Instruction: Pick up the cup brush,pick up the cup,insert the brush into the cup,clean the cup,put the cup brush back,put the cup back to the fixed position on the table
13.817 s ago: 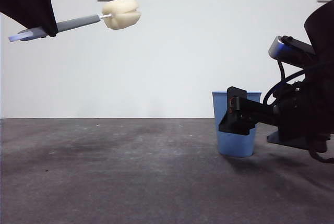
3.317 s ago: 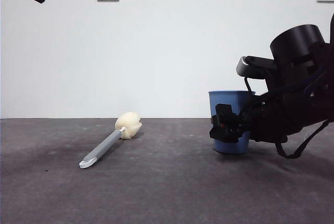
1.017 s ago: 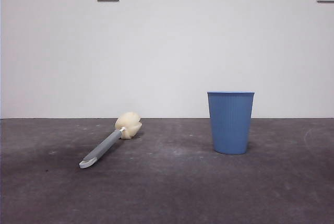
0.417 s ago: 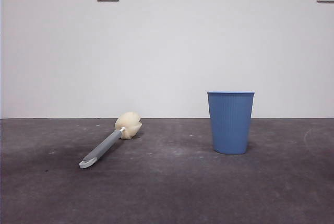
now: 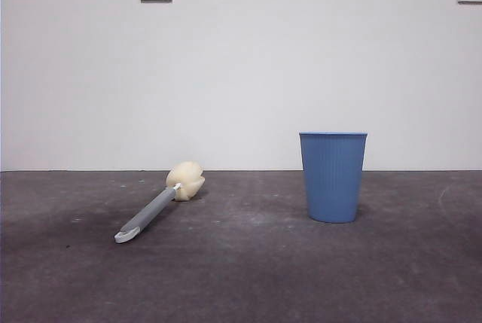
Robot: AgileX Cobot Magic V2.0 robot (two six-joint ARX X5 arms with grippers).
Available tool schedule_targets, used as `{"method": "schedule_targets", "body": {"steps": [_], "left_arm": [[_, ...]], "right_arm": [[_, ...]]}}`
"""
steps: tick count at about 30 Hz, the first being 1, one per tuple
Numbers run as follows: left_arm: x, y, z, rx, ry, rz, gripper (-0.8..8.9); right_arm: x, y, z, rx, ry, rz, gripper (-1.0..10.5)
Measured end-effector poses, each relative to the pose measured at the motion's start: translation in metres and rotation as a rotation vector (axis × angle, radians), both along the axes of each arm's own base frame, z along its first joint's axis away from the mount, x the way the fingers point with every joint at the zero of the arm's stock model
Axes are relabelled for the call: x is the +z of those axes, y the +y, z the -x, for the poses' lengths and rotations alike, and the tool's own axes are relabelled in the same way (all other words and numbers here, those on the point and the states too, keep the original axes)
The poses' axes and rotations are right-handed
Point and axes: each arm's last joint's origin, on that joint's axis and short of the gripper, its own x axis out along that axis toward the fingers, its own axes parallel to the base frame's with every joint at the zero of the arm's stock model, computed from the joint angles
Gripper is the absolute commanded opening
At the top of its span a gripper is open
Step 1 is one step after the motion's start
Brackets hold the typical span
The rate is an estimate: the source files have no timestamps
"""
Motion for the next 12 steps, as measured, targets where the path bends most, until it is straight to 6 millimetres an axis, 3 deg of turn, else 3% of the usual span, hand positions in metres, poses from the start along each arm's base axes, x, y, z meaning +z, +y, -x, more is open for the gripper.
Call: {"method": "schedule_targets", "body": {"steps": [2, 8, 12], "left_arm": [[0.006, 0.005, 0.0, 0.032, -0.097, -0.018, -0.04], [0.05, 0.032, 0.013, 0.11, -0.603, 0.056, -0.04], [0.049, 0.054, 0.029, 0.225, -0.813, 0.068, -0.04]], "right_arm": [[0.0, 0.0, 0.0, 0.0, 0.0, 0.0, 0.0], [0.0, 0.0, 0.0, 0.0, 0.001, 0.0, 0.0], [0.0, 0.0, 0.0, 0.0, 0.0, 0.0, 0.0]]}}
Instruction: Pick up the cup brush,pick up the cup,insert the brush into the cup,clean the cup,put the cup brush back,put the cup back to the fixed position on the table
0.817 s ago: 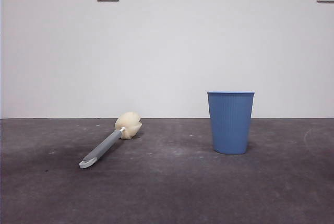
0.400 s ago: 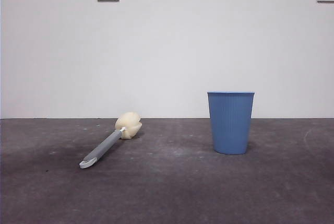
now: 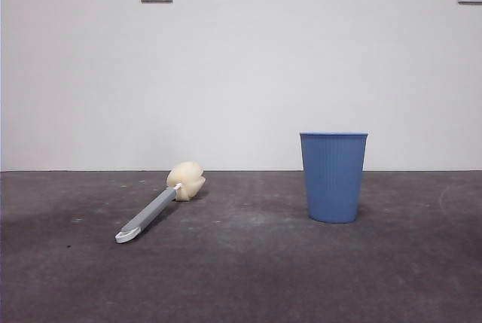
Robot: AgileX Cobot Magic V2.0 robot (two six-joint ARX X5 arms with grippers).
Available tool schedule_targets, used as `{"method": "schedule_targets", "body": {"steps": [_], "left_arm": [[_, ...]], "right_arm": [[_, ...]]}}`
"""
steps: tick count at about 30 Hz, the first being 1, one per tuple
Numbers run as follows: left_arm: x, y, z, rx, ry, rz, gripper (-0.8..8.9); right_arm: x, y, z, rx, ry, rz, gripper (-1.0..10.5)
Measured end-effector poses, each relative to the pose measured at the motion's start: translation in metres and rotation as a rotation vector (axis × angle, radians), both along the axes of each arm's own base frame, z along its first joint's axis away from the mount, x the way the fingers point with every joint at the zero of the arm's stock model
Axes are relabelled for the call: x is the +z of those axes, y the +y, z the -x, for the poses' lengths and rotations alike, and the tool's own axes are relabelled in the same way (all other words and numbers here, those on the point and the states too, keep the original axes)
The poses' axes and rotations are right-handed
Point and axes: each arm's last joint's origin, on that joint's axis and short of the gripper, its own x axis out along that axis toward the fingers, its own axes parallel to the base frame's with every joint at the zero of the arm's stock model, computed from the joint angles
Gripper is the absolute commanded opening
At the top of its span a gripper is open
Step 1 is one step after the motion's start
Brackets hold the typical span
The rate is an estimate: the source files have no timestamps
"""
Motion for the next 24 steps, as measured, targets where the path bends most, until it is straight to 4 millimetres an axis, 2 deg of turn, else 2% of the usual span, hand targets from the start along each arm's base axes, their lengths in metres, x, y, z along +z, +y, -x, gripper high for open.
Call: {"method": "schedule_targets", "body": {"steps": [3, 5, 15, 19, 24], "left_arm": [[-0.017, 0.011, 0.011, 0.073, -0.074, 0.008, -0.04], [-0.036, 0.016, 0.017, 0.11, -0.103, 0.009, -0.04], [-0.157, 0.024, 0.032, 0.173, -0.033, -0.002, -0.04], [-0.185, 0.024, 0.034, 0.173, -0.012, 0.006, -0.04], [-0.208, 0.024, 0.036, 0.174, 0.007, 0.02, -0.04]], "right_arm": [[0.0, 0.0, 0.0, 0.0, 0.0, 0.0, 0.0], [0.0, 0.0, 0.0, 0.0, 0.0, 0.0, 0.0], [0.0, 0.0, 0.0, 0.0, 0.0, 0.0, 0.0], [0.0, 0.0, 0.0, 0.0, 0.0, 0.0, 0.0], [0.0, 0.0, 0.0, 0.0, 0.0, 0.0, 0.0]]}}
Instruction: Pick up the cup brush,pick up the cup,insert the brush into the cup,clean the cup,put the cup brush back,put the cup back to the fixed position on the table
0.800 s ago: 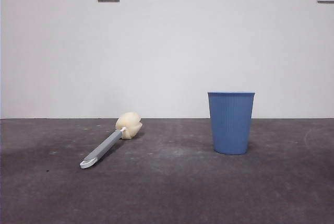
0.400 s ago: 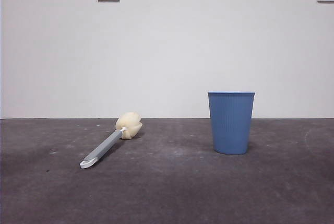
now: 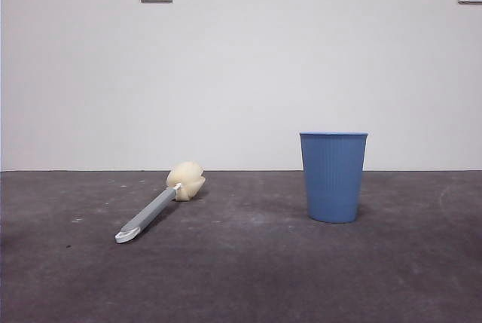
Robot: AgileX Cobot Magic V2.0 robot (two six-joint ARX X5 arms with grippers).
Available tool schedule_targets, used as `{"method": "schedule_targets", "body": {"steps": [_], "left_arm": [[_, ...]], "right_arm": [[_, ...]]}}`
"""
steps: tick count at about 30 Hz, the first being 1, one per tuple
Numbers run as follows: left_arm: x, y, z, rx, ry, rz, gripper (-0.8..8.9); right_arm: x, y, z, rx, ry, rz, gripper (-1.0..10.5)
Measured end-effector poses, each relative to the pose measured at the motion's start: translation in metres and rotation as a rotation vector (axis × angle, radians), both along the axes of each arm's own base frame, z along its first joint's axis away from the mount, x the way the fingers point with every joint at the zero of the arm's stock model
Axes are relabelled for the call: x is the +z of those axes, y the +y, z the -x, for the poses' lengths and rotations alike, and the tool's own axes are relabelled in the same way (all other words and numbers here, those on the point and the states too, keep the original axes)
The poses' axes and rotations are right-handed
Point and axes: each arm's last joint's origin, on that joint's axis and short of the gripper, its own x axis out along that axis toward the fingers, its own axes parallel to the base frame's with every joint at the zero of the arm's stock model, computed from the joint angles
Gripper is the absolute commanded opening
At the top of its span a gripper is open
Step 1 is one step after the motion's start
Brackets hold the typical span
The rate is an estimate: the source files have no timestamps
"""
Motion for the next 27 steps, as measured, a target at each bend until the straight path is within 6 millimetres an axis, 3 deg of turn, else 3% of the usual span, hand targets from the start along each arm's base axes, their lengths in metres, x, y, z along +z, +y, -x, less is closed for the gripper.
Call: {"method": "schedule_targets", "body": {"steps": [11, 27], "left_arm": [[-0.026, 0.0, 0.002, 0.005, 0.138, 0.031, -0.04], [-0.027, 0.0, 0.002, 0.003, 0.151, 0.042, -0.04]], "right_arm": [[0.0, 0.0, 0.0, 0.0, 0.0, 0.0, 0.0], [0.0, 0.0, 0.0, -0.001, 0.0, 0.0, 0.0]]}}
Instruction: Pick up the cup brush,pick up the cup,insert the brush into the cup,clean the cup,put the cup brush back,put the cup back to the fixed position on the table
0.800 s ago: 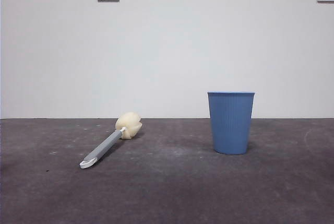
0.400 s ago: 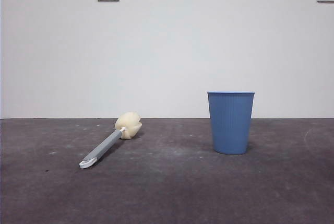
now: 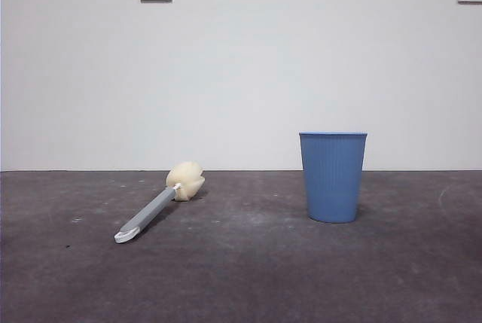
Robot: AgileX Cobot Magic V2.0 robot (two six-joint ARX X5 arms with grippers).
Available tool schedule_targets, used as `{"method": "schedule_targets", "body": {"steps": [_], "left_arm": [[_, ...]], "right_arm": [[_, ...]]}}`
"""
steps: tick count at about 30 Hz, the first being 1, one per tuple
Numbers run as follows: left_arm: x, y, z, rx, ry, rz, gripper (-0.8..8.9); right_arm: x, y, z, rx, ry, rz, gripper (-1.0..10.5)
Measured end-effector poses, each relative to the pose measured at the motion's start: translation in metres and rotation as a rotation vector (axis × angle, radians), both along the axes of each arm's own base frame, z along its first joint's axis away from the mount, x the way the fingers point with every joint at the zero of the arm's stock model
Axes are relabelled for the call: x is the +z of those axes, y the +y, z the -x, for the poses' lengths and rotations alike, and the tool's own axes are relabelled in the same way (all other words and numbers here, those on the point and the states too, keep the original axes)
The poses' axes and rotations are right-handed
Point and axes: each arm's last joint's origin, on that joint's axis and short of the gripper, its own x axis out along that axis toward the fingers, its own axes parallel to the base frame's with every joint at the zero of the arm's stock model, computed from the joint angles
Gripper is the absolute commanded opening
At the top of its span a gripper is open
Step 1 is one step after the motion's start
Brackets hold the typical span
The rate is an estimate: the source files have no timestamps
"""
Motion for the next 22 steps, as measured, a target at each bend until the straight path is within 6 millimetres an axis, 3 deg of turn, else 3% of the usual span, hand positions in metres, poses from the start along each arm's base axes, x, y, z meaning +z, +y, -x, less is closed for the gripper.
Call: {"method": "schedule_targets", "body": {"steps": [9, 17, 22], "left_arm": [[0.0, 0.0, 0.0, 0.0, 0.0, 0.0, -0.04], [0.0, 0.0, 0.0, 0.0, 0.0, 0.0, -0.04], [0.0, 0.0, 0.0, 0.0, 0.0, 0.0, -0.04]], "right_arm": [[0.002, -0.005, 0.003, -0.019, -0.02, -0.003, 0.0], [0.018, -0.037, 0.008, -0.239, -0.345, -0.024, 0.0], [0.002, -0.052, 0.011, -0.36, -0.557, -0.018, 0.0]]}}
